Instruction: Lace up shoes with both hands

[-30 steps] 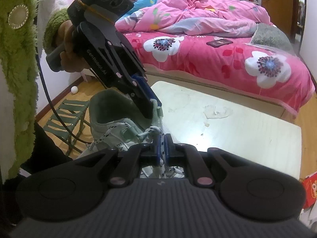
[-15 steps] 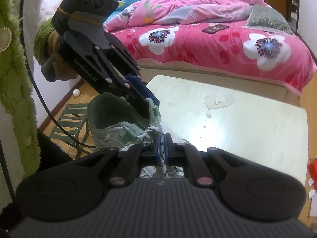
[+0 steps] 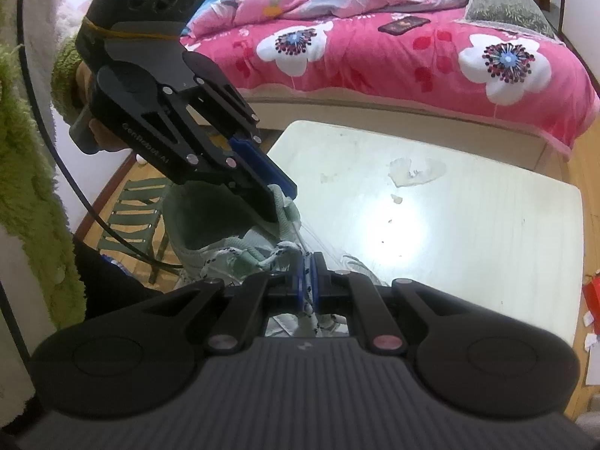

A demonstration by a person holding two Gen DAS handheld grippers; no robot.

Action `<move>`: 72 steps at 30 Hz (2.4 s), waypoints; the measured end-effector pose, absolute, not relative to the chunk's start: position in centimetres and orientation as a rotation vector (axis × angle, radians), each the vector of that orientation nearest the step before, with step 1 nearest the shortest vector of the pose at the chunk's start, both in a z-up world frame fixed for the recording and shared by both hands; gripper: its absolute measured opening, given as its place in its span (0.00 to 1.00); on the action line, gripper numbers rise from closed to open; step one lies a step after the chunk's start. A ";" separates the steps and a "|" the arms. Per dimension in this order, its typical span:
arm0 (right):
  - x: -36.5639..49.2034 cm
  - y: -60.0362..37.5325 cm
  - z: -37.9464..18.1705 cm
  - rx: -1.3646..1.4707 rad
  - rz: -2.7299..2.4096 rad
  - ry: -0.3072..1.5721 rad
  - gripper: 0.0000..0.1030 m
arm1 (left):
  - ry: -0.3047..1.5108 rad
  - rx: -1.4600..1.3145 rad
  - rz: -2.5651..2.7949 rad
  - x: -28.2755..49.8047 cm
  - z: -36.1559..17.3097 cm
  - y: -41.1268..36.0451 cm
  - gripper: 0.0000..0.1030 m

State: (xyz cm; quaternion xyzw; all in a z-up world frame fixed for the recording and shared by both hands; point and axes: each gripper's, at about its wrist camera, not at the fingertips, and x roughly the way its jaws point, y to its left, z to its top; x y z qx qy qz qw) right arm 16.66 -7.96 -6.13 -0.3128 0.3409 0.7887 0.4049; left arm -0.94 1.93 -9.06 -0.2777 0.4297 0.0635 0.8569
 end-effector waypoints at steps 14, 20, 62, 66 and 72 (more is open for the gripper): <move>15.7 -7.8 -5.9 -0.849 1.921 0.884 0.03 | 0.897 -0.577 0.128 -1.0 -9.2 1.7 0.16; 15.2 -8.0 -5.8 -0.881 1.938 0.823 0.03 | 0.896 -0.573 0.125 -1.0 -9.1 1.7 0.16; 15.1 -7.7 -5.5 -0.828 2.045 0.742 0.03 | 0.877 -0.593 0.112 -1.4 -9.3 2.3 0.15; 14.9 -7.5 -5.5 -0.820 2.054 0.731 0.03 | 0.873 -0.600 0.118 -1.4 -9.3 2.6 0.15; 14.7 -7.3 -5.1 -0.810 2.057 0.713 0.03 | 0.869 -0.594 0.123 -1.5 -9.3 2.7 0.15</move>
